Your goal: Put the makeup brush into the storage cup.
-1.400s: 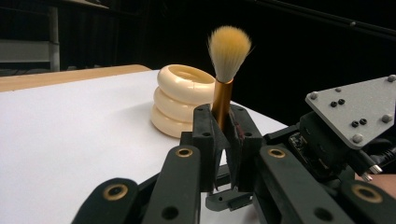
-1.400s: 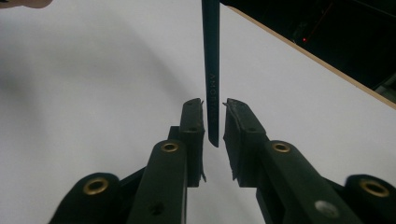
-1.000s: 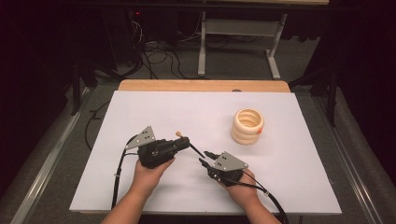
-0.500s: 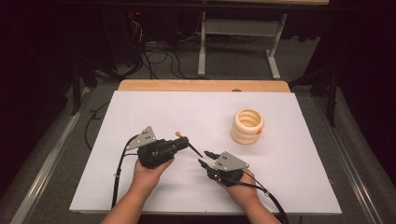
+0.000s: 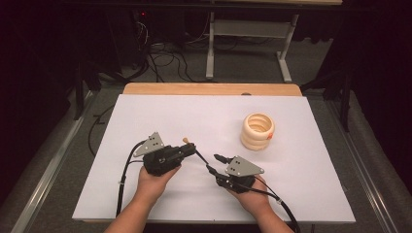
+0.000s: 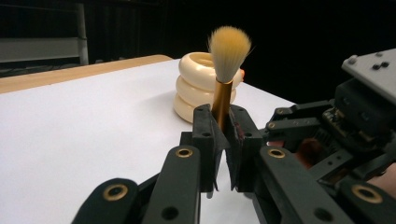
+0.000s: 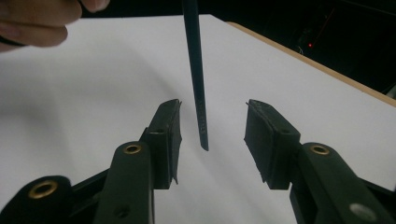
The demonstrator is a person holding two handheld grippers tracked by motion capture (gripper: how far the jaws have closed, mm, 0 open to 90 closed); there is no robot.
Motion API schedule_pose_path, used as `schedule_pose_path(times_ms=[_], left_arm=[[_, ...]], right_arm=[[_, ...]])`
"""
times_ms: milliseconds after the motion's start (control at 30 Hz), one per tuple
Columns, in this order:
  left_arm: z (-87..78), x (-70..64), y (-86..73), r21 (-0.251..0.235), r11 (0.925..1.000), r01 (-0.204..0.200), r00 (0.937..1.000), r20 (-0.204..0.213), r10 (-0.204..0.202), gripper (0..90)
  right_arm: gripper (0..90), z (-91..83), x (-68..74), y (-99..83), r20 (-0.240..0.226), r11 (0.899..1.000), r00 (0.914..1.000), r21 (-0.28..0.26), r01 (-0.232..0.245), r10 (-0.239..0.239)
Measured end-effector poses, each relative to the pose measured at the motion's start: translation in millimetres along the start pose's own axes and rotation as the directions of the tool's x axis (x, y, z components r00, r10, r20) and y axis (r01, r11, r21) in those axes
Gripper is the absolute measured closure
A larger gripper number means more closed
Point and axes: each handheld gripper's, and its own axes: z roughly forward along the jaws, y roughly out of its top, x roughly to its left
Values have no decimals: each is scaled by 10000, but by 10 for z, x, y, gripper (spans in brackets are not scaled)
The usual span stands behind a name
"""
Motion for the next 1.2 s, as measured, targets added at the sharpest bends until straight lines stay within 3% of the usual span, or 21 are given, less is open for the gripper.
schedule_pose_path(times_ms=[200, 500, 700, 833, 1033, 1200], left_arm=[[2, -27, 15, 91, 9998, -178, 9997, -144, 180, 835], [18, -43, 9, 234, 9991, -345, 9989, -316, 353, 835], [20, -65, 5, 299, 9985, -450, 9983, -348, 460, 835], [29, -89, 0, 352, 9980, -519, 9981, -308, 530, 835], [41, -135, 12, 389, 9973, -630, 9977, -213, 639, 834], [54, -167, 20, 451, 9968, -657, 9977, -130, 663, 834]], right_arm=[[570, -80, -98, 123, -126, 9968, 9985, -600, -537, 531], [588, -72, -161, 201, -111, 9970, 9992, -667, -382, 375], [569, -65, -129, 211, -279, 9963, 9987, -733, -442, 423], [517, -61, -84, 216, -369, 9962, 9986, -772, -410, 382], [356, -26, -45, 214, -521, 9954, 9971, -742, -600, 562], [301, 4, -19, 209, -602, 9949, 9957, -690, -740, 699]])
